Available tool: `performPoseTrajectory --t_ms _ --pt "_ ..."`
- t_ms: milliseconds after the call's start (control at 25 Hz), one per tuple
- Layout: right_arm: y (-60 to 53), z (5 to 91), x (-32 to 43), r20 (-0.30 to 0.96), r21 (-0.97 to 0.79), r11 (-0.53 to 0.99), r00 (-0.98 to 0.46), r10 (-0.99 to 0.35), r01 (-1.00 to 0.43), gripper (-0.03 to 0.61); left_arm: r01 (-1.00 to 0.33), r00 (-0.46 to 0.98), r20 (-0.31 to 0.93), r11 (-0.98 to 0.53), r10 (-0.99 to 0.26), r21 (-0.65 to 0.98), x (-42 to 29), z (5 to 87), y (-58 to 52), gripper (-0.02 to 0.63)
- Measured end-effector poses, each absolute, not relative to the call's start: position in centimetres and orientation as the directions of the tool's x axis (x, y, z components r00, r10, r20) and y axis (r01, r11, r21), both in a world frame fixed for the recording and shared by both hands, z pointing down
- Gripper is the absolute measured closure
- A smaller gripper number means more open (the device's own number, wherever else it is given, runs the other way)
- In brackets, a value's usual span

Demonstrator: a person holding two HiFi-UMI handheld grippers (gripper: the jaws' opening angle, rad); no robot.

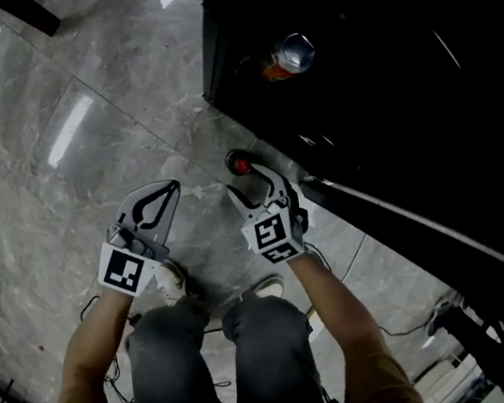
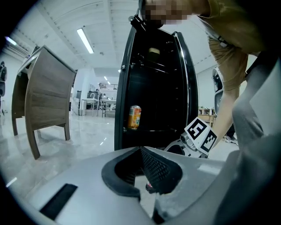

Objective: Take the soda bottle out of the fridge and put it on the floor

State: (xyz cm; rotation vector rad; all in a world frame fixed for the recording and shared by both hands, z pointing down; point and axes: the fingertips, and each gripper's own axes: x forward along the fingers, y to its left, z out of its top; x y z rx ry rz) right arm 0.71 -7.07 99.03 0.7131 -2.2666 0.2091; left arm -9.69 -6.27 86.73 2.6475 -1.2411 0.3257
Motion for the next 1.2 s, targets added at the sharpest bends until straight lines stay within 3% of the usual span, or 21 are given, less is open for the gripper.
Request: performPoseTrajectory --t_ms 240,920,1200 --pt "-6.5 92.2 -1.0 0.677 0.060 0.834 -0.592 -0.438 -0.549 0.361 -0.775 0.618 0.295 -0.627 -0.728 0.076 -10.0 81.5 -4.8 0.612" --pt "-4.0 80.4 -0.6 0.688 0.049 0.777 -0.543 -0.482 -0.628 0.549 -0.819 0.573 0.334 -0.546 -0.749 0.180 -9.1 71.6 -1.8 0.612" --pt "-2.3 76.2 -0.8 0.698 0.024 0.766 -0.538 -0.473 -0.642 0.565 -0.818 0.574 0.335 -0.537 -0.747 0.205 -8.4 66.8 -0.8 0.612"
